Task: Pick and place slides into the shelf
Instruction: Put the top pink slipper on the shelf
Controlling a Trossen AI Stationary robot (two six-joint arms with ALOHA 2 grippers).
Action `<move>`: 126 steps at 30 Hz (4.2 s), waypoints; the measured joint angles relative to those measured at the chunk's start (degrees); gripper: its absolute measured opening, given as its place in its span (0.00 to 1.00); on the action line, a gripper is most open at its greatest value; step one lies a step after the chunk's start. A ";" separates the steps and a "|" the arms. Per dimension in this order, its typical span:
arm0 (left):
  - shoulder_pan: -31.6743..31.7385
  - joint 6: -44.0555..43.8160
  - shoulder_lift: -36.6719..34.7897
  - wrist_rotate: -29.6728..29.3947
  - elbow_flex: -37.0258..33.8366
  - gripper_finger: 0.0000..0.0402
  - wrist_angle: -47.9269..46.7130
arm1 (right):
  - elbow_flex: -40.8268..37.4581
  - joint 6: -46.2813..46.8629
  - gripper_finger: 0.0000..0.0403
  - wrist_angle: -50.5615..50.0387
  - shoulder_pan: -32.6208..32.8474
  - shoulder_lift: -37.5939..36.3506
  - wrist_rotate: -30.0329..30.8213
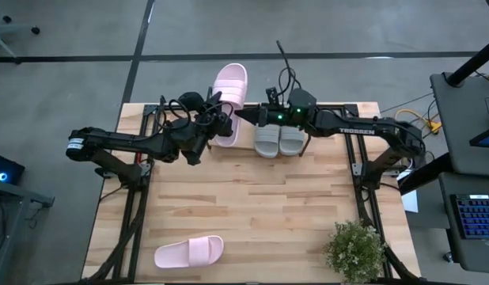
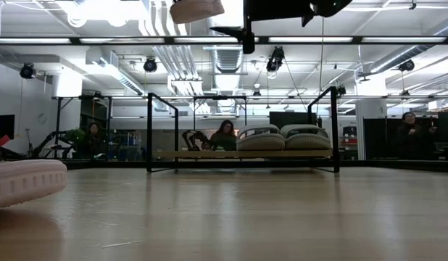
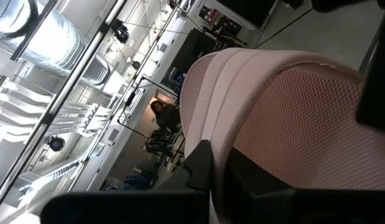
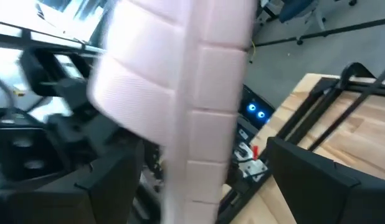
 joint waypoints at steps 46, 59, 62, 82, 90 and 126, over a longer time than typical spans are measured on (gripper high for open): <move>0.01 -0.20 -0.17 1.25 -0.01 0.39 -0.01 | 6.08 -6.54 0.15 -7.36 -1.44 1.11 2.98; -1.97 1.21 -2.92 -8.06 -0.01 0.53 -1.83 | 6.78 -4.43 0.15 -8.52 -3.93 1.09 3.02; -3.96 1.22 -3.62 -7.58 -0.09 0.53 -1.99 | 6.64 -2.95 0.14 -8.96 -5.10 1.09 3.01; -13.52 7.08 0.02 -5.68 -3.84 0.53 -2.04 | 7.06 10.99 0.14 -6.50 -10.32 1.09 -0.39; -12.77 7.09 5.90 -6.01 -4.58 0.53 -1.97 | 7.08 14.92 0.14 -3.91 -10.12 1.09 -3.54; -5.20 6.34 3.10 -6.62 -4.49 0.53 -1.96 | 7.39 16.91 0.14 -3.35 -9.37 1.09 -4.57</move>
